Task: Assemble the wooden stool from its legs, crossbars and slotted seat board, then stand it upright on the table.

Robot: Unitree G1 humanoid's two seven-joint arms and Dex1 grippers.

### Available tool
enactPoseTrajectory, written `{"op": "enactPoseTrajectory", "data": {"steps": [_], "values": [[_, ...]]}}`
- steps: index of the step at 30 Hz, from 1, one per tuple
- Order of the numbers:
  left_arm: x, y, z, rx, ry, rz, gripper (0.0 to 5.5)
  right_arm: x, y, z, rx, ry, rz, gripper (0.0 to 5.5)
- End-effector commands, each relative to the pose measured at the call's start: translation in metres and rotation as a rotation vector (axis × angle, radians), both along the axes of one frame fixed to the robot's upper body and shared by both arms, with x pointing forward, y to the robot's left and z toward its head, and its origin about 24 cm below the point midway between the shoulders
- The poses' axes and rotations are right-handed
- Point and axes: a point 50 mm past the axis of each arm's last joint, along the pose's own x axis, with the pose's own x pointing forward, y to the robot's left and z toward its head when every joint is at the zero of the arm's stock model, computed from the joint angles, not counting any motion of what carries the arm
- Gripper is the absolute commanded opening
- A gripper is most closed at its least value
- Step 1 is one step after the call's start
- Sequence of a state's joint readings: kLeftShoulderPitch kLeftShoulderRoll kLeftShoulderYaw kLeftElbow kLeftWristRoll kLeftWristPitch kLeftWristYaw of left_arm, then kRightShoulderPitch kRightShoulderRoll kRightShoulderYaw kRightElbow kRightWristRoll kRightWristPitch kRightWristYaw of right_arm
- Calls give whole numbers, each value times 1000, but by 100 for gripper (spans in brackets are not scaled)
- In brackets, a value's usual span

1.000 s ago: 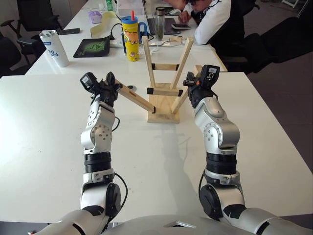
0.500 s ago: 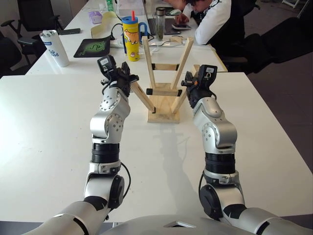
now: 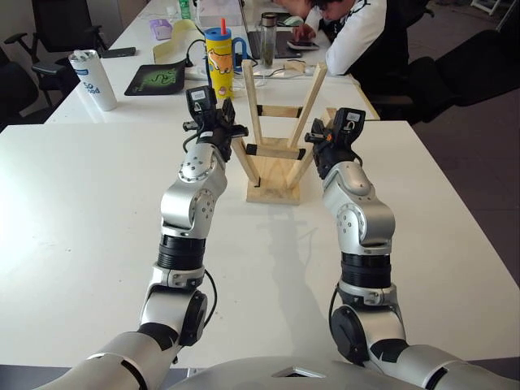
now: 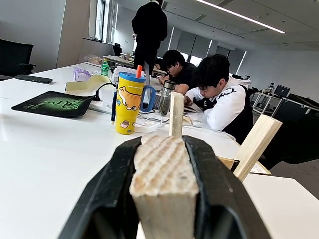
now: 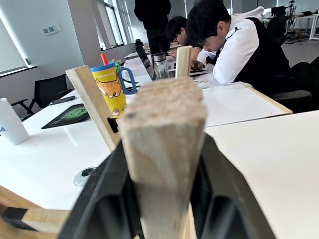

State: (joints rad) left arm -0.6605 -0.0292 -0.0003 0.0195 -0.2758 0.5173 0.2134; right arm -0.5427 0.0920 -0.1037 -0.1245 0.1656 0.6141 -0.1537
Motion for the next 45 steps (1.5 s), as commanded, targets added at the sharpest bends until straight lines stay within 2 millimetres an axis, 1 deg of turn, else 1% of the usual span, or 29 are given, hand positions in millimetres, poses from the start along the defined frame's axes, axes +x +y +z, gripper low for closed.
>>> {"op": "enactPoseTrajectory", "data": {"steps": [1, 7, 10, 12, 15, 18, 20, 23, 27, 31, 34, 36, 38, 40, 45], "values": [[-7, -18, -72, 149, 336, -144, 109, 0, 11, -11, 53, 75, 61, 103], [-4, -20, -74, 230, 344, -198, 109, -4, 18, 0, -25, -23, 98, 103], [-7, -27, -72, 323, 334, -271, 109, -5, 23, 5, -46, -48, 112, 103], [-9, -33, -74, 386, 341, -333, 109, -7, 29, 14, -56, -92, 149, 103], [-16, -44, -79, 401, 378, -436, 113, -12, 40, 24, -34, -146, 236, 104], [-26, -52, -92, 279, 472, -512, 115, -16, 47, 26, -12, -156, 304, 105], [-31, -55, -96, 95, 542, -540, 115, -16, 48, 24, 1, -135, 318, 105], [-32, -52, -95, -51, 566, -488, 115, -13, 45, 17, 8, -94, 297, 105], [-31, -53, -86, -241, 566, -448, 115, -8, 37, 10, -11, -47, 245, 105], [-26, -53, -84, -300, 594, -380, 115, -5, 34, 4, -37, -1, 208, 105], [-26, -51, -92, -331, 653, -338, 115, -4, 35, -1, -42, 40, 205, 105], [-27, -49, -96, -310, 668, -316, 115, -4, 36, -2, -47, 50, 208, 105], [-29, -49, -95, -255, 656, -316, 115, -4, 36, -3, -57, 55, 210, 105], [-30, -52, -91, -202, 628, -334, 115, -5, 36, -3, -67, 54, 209, 105], [-28, -67, -73, -34, 524, -405, 115, -5, 37, -1, -77, 38, 212, 105]]}}
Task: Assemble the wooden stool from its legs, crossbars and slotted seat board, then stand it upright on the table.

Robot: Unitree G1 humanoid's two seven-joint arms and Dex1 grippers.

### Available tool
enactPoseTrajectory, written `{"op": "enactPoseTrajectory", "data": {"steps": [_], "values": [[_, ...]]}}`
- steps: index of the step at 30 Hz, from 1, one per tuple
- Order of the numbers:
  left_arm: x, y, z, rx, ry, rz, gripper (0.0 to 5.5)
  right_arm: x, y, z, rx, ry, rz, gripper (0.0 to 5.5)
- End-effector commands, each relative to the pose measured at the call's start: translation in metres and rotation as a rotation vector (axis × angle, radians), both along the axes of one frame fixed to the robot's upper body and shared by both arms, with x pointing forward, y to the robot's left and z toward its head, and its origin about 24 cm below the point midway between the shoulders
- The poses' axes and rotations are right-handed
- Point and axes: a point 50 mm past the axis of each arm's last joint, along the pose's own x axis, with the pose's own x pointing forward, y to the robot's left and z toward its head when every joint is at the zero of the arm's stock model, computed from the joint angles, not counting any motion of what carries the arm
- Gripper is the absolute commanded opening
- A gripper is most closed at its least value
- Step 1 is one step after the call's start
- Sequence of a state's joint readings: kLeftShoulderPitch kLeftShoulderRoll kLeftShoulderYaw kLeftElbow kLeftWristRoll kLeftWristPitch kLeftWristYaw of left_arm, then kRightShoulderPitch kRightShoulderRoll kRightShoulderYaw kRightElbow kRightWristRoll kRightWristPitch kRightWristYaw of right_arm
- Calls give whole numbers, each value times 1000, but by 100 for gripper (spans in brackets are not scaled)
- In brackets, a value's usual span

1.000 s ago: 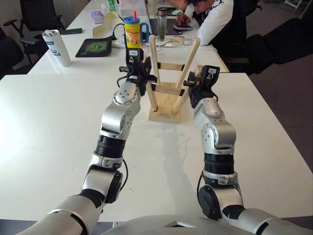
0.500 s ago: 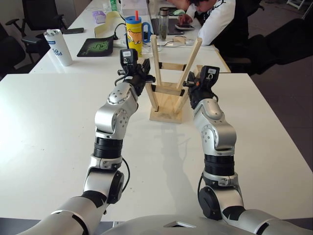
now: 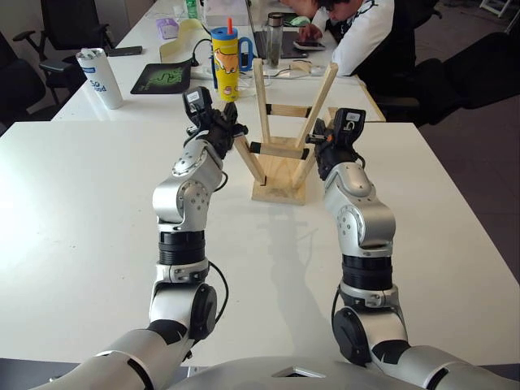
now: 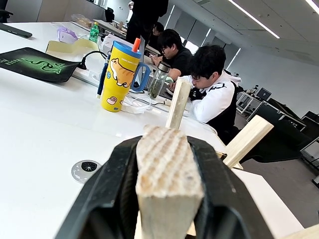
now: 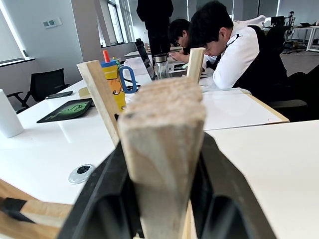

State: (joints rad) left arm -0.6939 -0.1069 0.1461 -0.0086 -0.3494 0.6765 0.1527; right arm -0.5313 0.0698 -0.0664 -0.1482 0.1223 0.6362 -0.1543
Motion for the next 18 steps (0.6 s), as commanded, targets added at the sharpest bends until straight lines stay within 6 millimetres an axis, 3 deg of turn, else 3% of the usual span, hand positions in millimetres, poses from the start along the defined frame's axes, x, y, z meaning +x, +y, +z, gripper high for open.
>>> {"op": "enactPoseTrajectory", "data": {"steps": [1, 10, 17, 18], "values": [[-29, -70, -73, 139, 376, -372, 115, -2, 37, -1, -6, 40, 218, 105], [-26, -93, -66, 301, 304, -479, 109, -6, 44, 7, -56, -31, 257, 105], [-31, -92, -76, 250, 317, -486, 109, -7, 46, 9, -33, -37, 271, 105], [-30, -90, -74, 242, 309, -471, 148, -7, 45, 8, -30, -32, 268, 105]]}}
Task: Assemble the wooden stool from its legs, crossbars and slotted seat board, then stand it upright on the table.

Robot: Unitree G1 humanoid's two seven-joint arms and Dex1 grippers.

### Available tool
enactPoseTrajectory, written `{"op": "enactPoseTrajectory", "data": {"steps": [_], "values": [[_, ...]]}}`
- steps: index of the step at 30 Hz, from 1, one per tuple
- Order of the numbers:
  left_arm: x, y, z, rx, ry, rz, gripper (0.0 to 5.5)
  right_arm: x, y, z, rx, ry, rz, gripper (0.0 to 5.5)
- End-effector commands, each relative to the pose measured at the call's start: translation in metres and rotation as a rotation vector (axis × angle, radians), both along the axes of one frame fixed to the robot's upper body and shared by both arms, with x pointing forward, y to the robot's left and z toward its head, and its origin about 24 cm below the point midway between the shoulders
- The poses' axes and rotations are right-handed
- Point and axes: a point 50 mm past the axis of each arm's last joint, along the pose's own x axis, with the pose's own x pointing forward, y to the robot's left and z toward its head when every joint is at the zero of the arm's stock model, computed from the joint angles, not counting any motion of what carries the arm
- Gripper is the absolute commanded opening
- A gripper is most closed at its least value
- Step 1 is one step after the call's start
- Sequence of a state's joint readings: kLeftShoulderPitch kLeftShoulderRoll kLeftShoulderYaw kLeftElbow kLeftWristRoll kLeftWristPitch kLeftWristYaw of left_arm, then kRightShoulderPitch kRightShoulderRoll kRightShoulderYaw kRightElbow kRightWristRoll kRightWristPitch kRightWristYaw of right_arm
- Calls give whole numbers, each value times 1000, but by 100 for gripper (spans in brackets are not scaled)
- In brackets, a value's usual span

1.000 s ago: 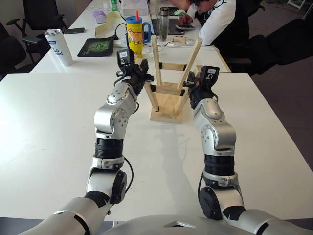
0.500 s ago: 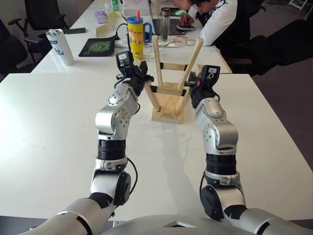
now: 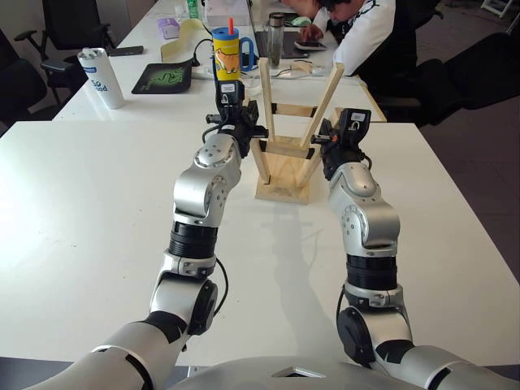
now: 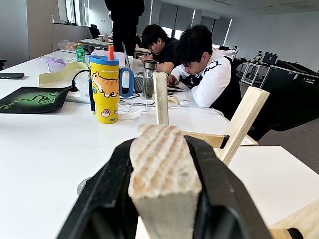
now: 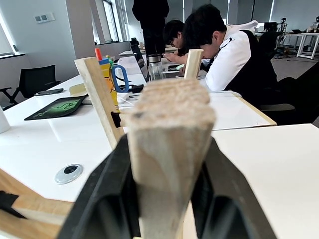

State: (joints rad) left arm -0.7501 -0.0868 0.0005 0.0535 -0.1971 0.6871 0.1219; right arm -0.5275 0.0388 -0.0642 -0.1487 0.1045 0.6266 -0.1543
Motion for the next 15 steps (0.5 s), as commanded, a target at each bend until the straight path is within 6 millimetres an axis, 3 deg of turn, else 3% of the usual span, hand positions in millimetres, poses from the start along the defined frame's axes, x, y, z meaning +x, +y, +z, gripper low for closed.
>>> {"op": "enactPoseTrajectory", "data": {"steps": [1, 5, 15], "values": [[-31, -61, -76, 23, 374, -360, 162, -7, 52, 7, 10, -10, 289, 105], [-29, -59, -64, 37, 298, -340, 231, -6, 49, 4, 24, 14, 266, 105], [-28, -52, -56, 59, 236, -306, 234, -4, 44, 1, 34, 27, 231, 105]]}}
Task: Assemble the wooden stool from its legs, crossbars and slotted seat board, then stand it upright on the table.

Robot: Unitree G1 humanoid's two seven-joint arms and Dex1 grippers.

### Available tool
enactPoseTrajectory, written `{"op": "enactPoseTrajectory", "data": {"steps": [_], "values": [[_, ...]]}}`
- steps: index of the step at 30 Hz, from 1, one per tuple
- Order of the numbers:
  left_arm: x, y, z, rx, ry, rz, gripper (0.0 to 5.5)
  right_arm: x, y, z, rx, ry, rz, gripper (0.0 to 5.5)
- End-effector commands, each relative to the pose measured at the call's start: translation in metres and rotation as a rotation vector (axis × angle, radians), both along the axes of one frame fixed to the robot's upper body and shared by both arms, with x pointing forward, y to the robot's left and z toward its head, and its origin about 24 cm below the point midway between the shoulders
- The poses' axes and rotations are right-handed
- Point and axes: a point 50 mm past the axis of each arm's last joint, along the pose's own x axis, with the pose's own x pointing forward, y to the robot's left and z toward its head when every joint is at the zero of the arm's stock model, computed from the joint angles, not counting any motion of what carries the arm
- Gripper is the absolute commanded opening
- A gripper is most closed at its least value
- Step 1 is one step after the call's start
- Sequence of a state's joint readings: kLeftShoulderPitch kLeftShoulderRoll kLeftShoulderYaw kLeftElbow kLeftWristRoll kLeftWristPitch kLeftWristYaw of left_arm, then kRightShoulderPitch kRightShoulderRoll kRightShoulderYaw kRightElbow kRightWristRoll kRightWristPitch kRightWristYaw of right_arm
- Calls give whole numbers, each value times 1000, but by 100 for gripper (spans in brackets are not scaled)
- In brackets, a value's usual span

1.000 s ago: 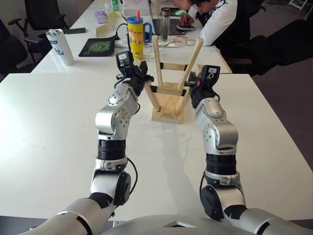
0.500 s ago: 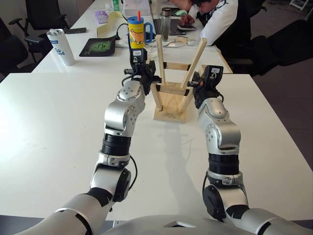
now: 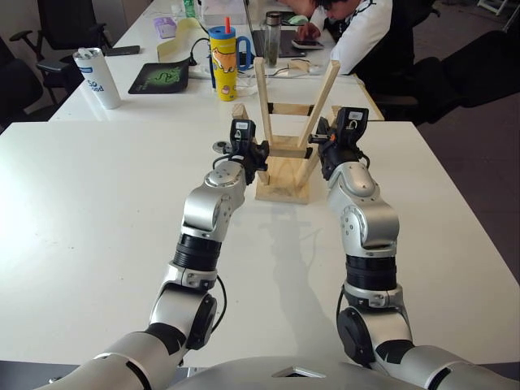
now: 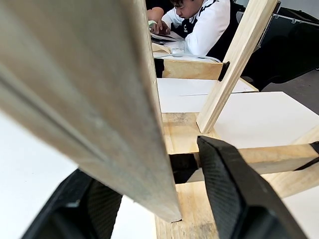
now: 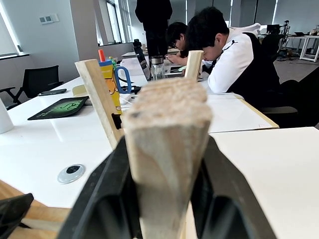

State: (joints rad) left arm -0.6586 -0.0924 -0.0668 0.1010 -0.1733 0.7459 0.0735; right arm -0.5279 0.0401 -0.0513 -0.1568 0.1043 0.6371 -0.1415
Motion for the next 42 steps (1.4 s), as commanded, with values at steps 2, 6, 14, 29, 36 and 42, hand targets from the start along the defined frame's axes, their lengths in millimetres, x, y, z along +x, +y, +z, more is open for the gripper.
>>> {"op": "enactPoseTrajectory", "data": {"steps": [2, 6, 14, 29, 36, 42], "values": [[-19, -39, -3, -8, 13, -215, 234, -2, 39, -1, 40, 33, 192, 105], [-22, -28, 22, -37, -124, -176, 234, -1, 35, -3, 40, 45, 166, 105], [-19, -7, 21, -28, -133, -100, 234, -1, 33, -3, 41, 45, 162, 105], [-17, -2, 13, -10, -155, -41, 297, -1, 33, -1, 35, 35, 171, 105], [-22, 7, 17, -44, -220, 62, 297, -1, 32, 9, 81, -32, 170, 105], [-27, 7, 23, -21, -311, 97, 297, -2, 32, 16, 85, -85, 173, 105]]}}
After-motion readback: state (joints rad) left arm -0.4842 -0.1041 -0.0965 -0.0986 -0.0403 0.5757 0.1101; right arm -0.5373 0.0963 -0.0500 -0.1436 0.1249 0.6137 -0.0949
